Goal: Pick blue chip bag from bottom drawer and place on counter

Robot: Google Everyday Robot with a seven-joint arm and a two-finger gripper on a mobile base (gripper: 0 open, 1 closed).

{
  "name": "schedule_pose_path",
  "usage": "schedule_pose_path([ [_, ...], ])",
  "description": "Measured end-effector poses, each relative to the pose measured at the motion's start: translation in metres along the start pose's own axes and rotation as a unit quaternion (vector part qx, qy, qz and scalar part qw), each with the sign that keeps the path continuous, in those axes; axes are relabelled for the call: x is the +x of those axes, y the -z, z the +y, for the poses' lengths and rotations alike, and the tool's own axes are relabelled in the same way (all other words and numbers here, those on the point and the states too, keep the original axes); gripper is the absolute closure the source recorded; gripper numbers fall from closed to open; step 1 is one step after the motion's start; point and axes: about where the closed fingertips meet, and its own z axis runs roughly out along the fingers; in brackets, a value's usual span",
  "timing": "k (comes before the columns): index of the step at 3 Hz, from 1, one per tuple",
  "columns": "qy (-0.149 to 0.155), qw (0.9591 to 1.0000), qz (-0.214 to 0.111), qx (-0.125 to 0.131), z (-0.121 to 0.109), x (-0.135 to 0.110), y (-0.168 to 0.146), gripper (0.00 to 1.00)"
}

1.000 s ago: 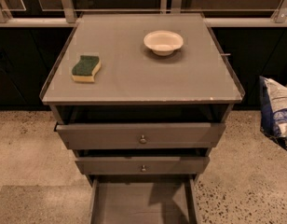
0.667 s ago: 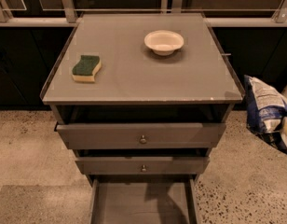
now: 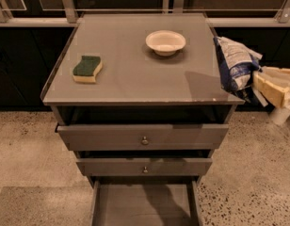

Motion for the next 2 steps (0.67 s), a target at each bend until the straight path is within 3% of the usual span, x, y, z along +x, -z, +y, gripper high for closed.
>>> schedule_pose_path([
  [1, 0.02, 0.9994, -0.019, -0.021, -0.003, -0.03, -0.037, 1.0],
  [2, 0.002, 0.9985, -0.028, -0.047, 0.004, -0.029, -0.073, 1.0],
])
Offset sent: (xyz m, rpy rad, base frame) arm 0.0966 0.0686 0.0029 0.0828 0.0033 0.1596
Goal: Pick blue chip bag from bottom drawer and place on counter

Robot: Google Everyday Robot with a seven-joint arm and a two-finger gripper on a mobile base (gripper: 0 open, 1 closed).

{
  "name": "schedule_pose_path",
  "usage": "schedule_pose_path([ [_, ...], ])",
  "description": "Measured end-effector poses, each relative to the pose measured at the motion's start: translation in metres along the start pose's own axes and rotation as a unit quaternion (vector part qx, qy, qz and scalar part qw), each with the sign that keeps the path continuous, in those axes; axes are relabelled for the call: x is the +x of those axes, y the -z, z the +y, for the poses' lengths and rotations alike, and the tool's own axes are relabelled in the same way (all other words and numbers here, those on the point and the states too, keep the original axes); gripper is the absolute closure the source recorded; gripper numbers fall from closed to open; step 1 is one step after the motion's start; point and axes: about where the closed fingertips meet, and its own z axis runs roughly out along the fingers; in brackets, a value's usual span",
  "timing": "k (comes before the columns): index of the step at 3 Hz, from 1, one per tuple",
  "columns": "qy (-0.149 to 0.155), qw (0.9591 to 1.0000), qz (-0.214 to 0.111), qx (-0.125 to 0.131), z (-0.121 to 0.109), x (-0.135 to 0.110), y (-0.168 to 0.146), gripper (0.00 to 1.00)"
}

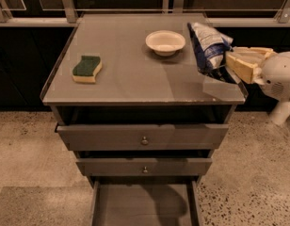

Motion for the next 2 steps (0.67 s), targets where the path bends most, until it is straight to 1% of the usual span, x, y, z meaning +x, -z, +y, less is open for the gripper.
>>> schedule_pose_path([
  [1, -0.034, 0.9991, -0.006, -0.023, 0.009, 0.019, -0.033, 1.0],
  [2, -0.069, 0.9968, -0.009, -0.038, 0.018, 0.04, -0.056, 1.0],
])
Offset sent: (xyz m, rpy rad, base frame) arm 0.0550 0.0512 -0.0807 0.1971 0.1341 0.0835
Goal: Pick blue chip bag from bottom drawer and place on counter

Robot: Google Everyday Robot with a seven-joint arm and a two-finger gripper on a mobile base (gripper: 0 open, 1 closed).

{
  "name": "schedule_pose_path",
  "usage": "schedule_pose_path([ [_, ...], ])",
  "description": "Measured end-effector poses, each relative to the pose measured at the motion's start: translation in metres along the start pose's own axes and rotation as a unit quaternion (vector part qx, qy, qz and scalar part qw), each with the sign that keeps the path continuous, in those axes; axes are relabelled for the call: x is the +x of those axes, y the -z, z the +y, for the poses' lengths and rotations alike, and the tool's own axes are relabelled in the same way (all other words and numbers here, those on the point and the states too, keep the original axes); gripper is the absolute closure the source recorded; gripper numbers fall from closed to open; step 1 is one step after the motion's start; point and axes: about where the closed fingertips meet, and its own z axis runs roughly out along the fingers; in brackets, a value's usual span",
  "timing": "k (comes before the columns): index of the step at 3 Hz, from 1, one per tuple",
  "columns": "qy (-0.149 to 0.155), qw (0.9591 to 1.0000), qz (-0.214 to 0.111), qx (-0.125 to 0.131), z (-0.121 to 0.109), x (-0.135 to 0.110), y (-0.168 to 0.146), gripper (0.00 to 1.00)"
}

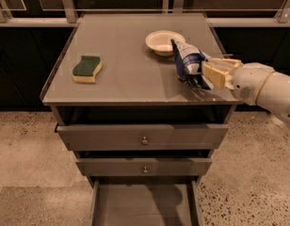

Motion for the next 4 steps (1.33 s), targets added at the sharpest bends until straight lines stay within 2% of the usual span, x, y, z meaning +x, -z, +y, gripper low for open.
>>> schedule_pose_path([
  [1, -0.002, 1.0, 0.0, -0.001, 0.0, 0.001, -0.002, 0.82],
  [2, -0.011, 0.9998, 0.015, 0.002, 0.007, 0.019, 0.005, 0.59],
  [4, -0.011, 0.9998, 0.017, 0.001, 0.008, 0.021, 0.005, 0.12],
])
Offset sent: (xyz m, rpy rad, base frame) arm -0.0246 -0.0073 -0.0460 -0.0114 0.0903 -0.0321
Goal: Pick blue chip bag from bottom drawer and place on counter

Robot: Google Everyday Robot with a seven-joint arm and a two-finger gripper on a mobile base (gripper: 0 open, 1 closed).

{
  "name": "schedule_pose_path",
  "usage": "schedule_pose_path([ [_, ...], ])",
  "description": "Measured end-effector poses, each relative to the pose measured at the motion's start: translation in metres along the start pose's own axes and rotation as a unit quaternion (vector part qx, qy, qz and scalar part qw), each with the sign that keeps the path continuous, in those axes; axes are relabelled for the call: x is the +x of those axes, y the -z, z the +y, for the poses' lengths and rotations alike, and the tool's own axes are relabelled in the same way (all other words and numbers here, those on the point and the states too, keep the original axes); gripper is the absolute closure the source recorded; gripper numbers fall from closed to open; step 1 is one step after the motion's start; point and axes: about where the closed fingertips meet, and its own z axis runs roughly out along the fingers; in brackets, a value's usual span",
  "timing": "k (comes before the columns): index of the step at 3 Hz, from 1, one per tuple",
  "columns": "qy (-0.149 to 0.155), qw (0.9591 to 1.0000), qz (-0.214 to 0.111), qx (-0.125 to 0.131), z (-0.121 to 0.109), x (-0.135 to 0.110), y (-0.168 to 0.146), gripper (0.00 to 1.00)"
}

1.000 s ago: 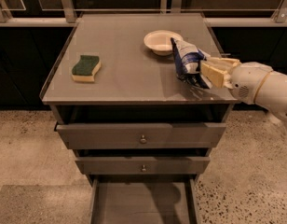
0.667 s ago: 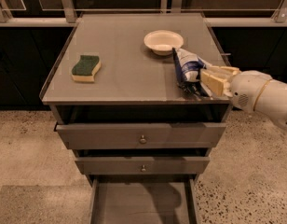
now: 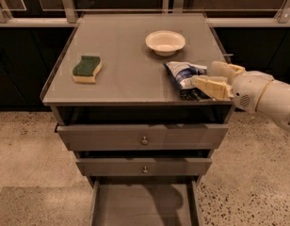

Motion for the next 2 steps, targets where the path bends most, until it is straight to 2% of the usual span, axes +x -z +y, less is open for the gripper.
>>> schedule_pose_path([
  [1, 0.0, 1.0, 0.0, 0.0, 0.0, 0.0, 0.0, 0.0],
  [2, 0.0, 1.0, 0.0, 0.0, 0.0001, 0.0, -0.0001, 0.0],
])
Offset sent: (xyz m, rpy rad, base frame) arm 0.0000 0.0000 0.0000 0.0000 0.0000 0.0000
